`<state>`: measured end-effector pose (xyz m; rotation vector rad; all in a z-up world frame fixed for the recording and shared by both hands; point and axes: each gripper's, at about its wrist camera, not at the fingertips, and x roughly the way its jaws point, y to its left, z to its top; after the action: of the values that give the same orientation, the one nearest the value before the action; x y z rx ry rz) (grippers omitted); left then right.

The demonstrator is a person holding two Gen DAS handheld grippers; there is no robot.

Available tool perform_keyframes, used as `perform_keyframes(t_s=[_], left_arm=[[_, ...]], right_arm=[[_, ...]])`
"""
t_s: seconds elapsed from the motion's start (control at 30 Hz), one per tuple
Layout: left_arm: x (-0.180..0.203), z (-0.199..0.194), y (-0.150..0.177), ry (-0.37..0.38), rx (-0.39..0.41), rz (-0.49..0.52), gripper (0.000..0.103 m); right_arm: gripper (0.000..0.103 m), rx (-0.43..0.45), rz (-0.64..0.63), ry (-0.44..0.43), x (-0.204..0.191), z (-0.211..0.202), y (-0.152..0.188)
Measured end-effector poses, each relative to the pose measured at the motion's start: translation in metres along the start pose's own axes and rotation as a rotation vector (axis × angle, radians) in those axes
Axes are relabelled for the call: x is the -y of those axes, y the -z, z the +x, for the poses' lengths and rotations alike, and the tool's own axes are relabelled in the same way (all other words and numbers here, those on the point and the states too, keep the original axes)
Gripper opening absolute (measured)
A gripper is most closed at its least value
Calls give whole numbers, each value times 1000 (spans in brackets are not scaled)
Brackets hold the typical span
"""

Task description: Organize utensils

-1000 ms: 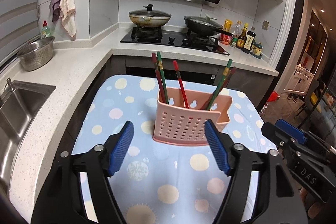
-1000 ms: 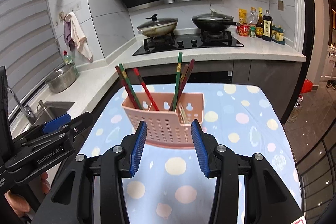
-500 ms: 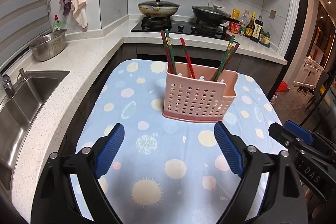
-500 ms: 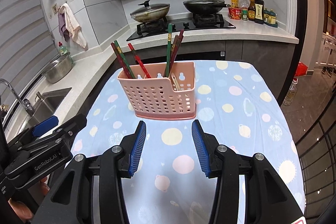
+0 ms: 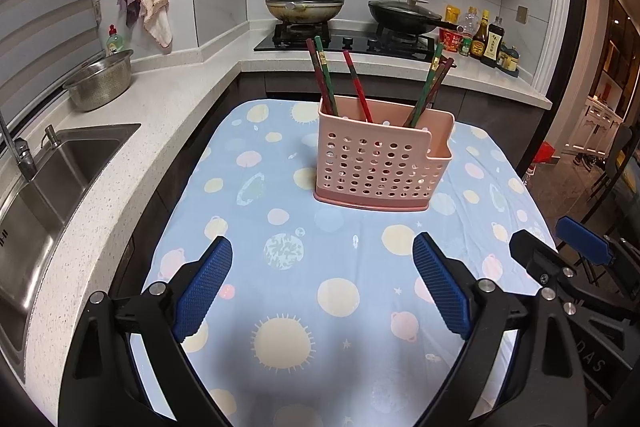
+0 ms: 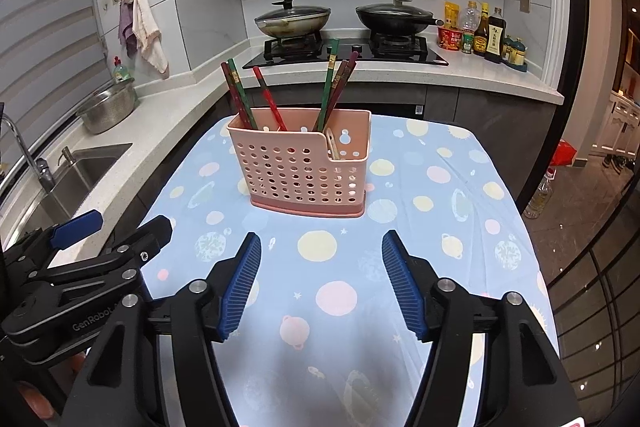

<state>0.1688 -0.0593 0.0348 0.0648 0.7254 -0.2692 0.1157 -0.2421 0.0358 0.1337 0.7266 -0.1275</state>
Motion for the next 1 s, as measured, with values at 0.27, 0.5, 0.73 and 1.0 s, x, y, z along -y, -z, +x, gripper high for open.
perform_keyframes(t_s=[0.27, 0.5, 0.73, 1.0], left_arm=[[-3, 0, 2, -13, -9, -12, 91], [-3, 3, 4, -30, -14, -10, 95], [-8, 4, 6, -49, -19, -27, 95], [-7, 2, 6, -60, -18, -18, 96]], right_arm=[[85, -10, 20, -11, 5, 2, 4], [97, -3, 0, 31, 7, 3, 4], [97, 1, -5, 48, 10, 3, 6], [97, -3, -16, 48, 6, 4, 9]])
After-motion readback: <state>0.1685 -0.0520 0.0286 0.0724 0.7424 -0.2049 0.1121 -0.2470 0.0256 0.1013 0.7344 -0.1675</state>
